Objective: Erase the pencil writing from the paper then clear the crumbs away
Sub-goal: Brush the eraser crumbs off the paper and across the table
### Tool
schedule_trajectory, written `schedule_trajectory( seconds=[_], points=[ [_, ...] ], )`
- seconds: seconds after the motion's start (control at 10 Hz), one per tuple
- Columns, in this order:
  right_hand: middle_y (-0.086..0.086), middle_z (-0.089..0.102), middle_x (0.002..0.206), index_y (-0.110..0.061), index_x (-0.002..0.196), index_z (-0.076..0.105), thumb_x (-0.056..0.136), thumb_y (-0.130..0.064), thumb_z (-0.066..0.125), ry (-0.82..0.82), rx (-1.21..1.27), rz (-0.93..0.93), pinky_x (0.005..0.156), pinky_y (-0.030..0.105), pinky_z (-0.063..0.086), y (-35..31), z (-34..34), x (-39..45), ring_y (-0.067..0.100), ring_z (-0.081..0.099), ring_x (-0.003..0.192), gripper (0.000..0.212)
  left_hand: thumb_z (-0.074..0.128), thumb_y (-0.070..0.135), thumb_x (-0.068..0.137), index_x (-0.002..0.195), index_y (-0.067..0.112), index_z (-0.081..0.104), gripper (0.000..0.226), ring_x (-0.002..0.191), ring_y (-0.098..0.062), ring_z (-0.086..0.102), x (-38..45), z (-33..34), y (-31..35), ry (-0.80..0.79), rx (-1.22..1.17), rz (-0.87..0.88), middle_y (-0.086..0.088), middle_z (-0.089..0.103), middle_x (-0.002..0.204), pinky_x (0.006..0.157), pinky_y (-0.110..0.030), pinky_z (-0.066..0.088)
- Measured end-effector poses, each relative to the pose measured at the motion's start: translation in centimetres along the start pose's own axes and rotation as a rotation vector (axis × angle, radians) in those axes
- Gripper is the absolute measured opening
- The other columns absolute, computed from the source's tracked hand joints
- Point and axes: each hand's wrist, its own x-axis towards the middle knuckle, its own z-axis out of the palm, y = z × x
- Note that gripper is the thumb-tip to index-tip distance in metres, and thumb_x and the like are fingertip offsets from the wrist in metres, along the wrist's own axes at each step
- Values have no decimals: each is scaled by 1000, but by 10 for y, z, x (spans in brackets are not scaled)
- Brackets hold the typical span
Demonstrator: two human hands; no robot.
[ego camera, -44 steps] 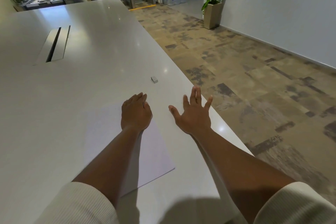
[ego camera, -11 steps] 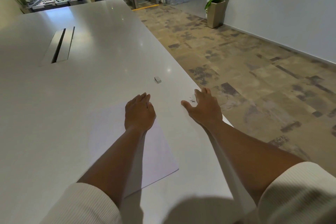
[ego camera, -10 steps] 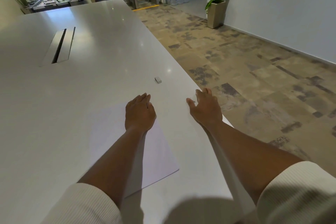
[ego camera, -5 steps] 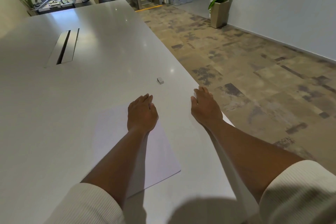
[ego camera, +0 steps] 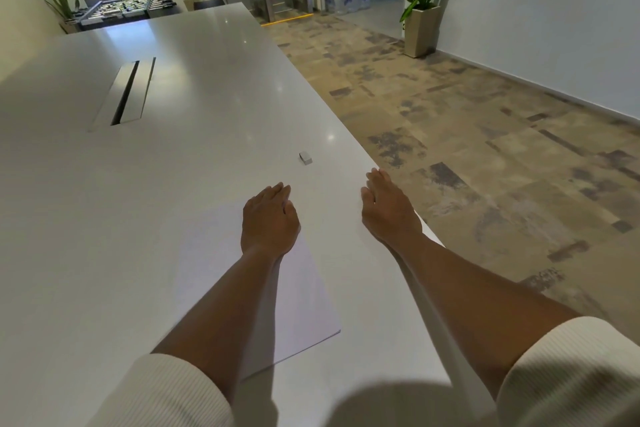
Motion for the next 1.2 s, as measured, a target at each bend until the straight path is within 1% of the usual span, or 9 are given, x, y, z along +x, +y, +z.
schedule_trajectory(
  seconds=[0.2, 0.4, 0.5, 0.6, 0.8, 0.9, 1.0, 1.1, 1.2],
  points=[
    [-11, 28, 158, -24, 146, 37, 87, -53, 59, -36, 48, -34, 113, 39, 36, 4, 1, -2, 5, 36, 141, 70, 36, 22, 109, 153, 18, 49, 47, 152, -16, 31, 1, 0, 0, -7, 7, 2, 0, 42, 162, 126, -38, 17],
    [-5, 30, 158, -23, 145, 38, 100, -26, 37, 17, -24, -14, 114, 39, 33, 3, 3, 1, 14, 29, 145, 45, 36, 23, 109, 153, 17, 50, 46, 152, -17, 32, 0, 1, 0, 0, 11, 5, -1, 43, 161, 126, -38, 17],
    [-5, 33, 157, -24, 144, 39, 100, -23, 36, 18, 1, -15, 113, 39, 34, 4, 2, 2, 14, 35, 142, 44, 36, 23, 109, 154, 17, 48, 47, 153, -18, 30, 0, 2, 1, -5, 23, 8, -1, 41, 162, 126, -37, 16],
    [-8, 32, 157, -25, 145, 39, 97, -28, 46, -14, 58, -35, 113, 38, 36, 5, 3, 1, 7, 40, 139, 49, 37, 21, 108, 154, 17, 48, 47, 152, -18, 31, 0, 0, 1, -1, 30, 20, -2, 41, 162, 125, -38, 17],
    [-6, 36, 155, -25, 143, 41, 100, -22, 37, 35, 2, -21, 115, 38, 33, 5, 4, 3, 8, 29, 145, 43, 42, 18, 105, 145, 19, 57, 44, 139, -27, 45, 0, 0, 1, 5, 13, 17, -1, 50, 153, 120, -38, 28],
    [-8, 33, 156, -24, 144, 40, 99, -32, 43, 12, 34, -28, 115, 39, 33, 4, 4, 1, 7, 30, 144, 46, 41, 17, 104, 141, 19, 62, 42, 132, -27, 51, 0, 0, 3, 18, 22, 23, -3, 56, 144, 116, -39, 33],
    [-10, 33, 156, -24, 145, 39, 94, -42, 51, 4, -15, -67, 116, 37, 30, 4, 4, -1, 5, 21, 147, 56, 43, 16, 103, 138, 18, 64, 40, 128, -25, 53, 0, -1, 5, 35, 29, 38, -3, 60, 139, 115, -39, 34],
    [-8, 33, 157, -23, 146, 39, 99, -30, 42, 29, -43, -51, 116, 33, 25, 4, 6, 2, 5, 19, 147, 47, 45, 16, 103, 137, 18, 65, 40, 128, -24, 53, -1, -2, 7, 49, 29, 40, -2, 61, 137, 114, -38, 34],
    [-6, 32, 157, -22, 146, 38, 101, -26, 35, 25, -48, -39, 116, 32, 24, 2, 5, 3, 7, 20, 147, 45, 45, 16, 103, 137, 18, 66, 40, 128, -23, 53, 0, -2, 8, 49, 53, 47, -1, 62, 135, 114, -37, 33]
  ],
)
